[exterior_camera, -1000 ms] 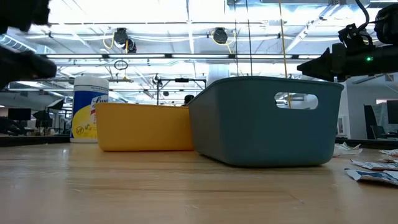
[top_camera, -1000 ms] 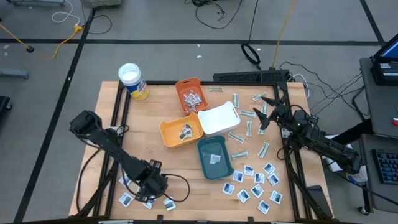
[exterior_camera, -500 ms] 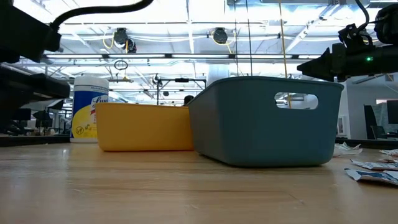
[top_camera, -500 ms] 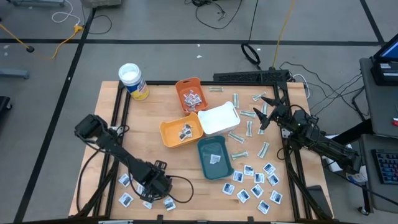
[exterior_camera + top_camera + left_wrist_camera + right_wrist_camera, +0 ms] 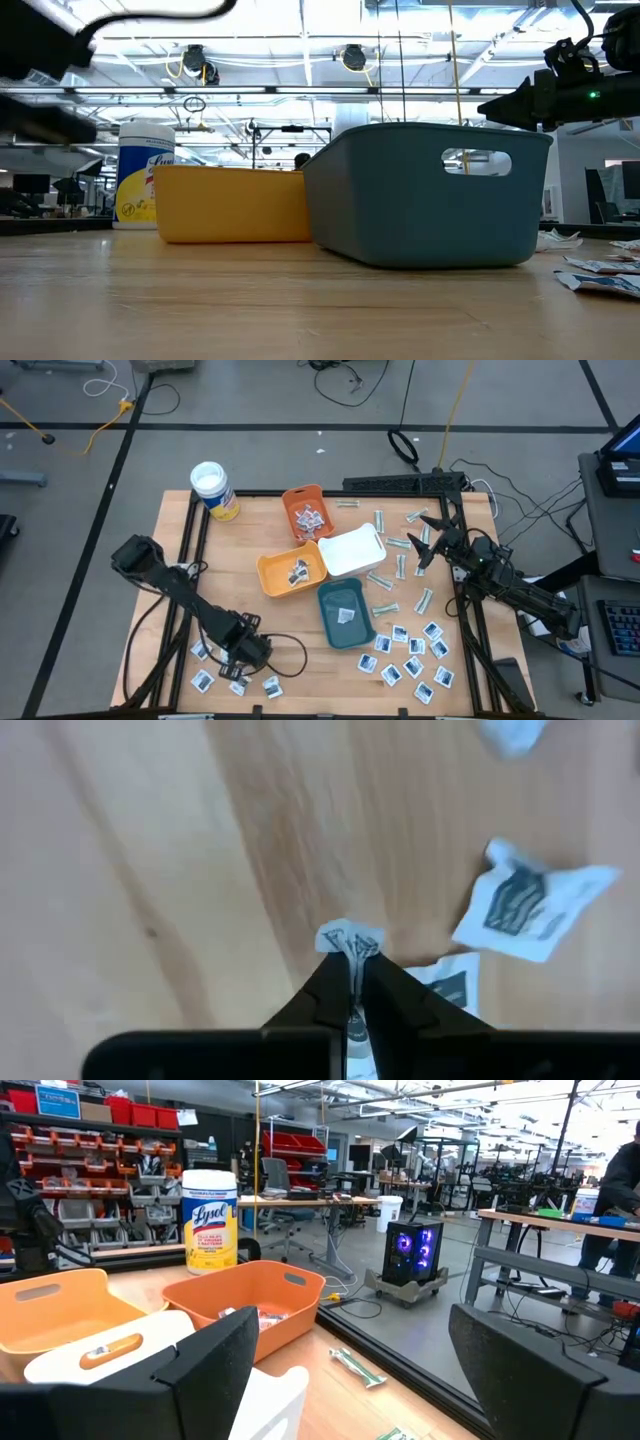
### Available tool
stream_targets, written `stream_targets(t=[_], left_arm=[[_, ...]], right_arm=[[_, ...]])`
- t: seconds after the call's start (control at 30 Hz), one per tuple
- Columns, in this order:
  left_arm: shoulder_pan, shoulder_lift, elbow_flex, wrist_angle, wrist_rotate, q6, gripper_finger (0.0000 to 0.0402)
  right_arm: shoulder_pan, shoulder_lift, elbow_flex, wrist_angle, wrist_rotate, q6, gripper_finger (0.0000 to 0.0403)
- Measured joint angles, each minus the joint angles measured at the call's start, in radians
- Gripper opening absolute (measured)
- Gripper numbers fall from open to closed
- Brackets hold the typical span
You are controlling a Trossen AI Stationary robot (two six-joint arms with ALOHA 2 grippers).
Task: Pick & Place First Aid Supplies
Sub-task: Put the black towelette pack into the yellow bin
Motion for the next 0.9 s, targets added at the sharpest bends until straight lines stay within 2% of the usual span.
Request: stream_targets(t=[0.13, 0.47, 0.73, 0.9], left_arm=[[0.013, -0.078, 0.012, -0.107, 0.002, 0.016, 0.0007], [0.054, -0.240, 0.109, -0.362, -0.015, 0.149, 0.0007], [0.111, -0.263, 0.131, -0.407, -0.050, 0.180, 0.0006], [0.242, -0.259, 0.131, -0.403, -0.092, 0.207, 0.0006]], right_arm=[[0.000, 0.000, 0.000, 0.000, 0.000, 0.000, 0.0322], [0.000, 0.000, 0.000, 0.000, 0.000, 0.000, 0.0322], [0.000, 0.000, 0.000, 0.000, 0.000, 0.000, 0.0322], [0.000, 0.000, 0.000, 0.000, 0.000, 0.000, 0.0322]])
